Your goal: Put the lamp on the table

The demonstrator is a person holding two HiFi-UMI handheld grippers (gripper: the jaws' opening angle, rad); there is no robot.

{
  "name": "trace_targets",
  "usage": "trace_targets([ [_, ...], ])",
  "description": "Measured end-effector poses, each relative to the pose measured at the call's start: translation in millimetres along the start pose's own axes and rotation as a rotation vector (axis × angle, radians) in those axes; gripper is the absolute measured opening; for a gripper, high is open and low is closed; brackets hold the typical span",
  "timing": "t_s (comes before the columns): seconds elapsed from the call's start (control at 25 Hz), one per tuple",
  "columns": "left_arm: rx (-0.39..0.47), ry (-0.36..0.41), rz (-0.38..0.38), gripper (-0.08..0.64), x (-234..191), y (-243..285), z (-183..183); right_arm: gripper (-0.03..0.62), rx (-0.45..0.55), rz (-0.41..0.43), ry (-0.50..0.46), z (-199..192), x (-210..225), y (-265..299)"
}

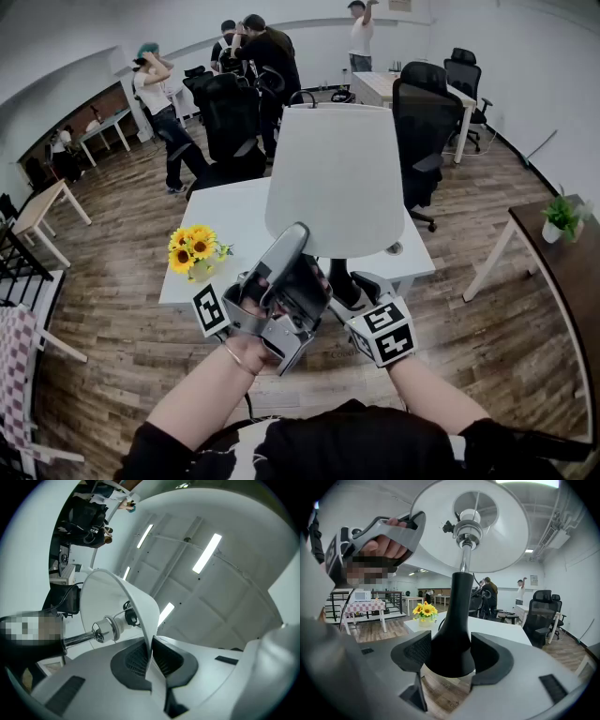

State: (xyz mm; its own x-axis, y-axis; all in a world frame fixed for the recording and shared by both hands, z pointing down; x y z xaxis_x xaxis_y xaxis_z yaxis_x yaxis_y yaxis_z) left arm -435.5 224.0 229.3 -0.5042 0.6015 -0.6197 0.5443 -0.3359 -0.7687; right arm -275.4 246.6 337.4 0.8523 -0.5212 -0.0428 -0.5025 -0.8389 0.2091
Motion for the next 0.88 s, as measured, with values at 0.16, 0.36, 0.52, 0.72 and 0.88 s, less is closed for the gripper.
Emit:
trace_targets([
  [0.16, -0.007, 0.02, 0.015, 0.017, 6, 2, -4, 0.28, 0.015, 0.001, 0.01, 3, -1, 3],
  [0.36, 0.052, 0.025, 0.008, 0.017, 11, 2, 0, 0.281, 0.028, 0.007, -0.005, 12, 5, 5],
  [0.52, 0.055, 0.042, 0.017, 0.017, 9, 4, 1, 0.281, 0.01, 0.043, 0.034, 9, 4, 7],
  [0.72, 0.009, 0.06, 0.06, 0.014, 8, 8, 1, 0.281, 0.009, 0.092, 0.133, 1, -7, 10],
  [0.88, -0.017, 0.058, 0.069, 0.014, 11, 5, -2, 0.281, 0.02, 0.066, 0.155, -4, -11, 9],
])
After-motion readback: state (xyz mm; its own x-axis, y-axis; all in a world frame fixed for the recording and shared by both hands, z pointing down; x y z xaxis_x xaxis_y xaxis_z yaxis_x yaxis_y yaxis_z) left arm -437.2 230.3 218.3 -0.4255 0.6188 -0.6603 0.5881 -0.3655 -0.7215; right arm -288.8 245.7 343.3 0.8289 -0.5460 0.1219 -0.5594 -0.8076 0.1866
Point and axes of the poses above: the fingertips, and each gripper's own axes: y forward along the fingers, x to its right, z out of its top, the point moved 10 cm from there along -y, backward along the fingers, and after that the axes turned 7 degrees about x, right-handed, at the moved point
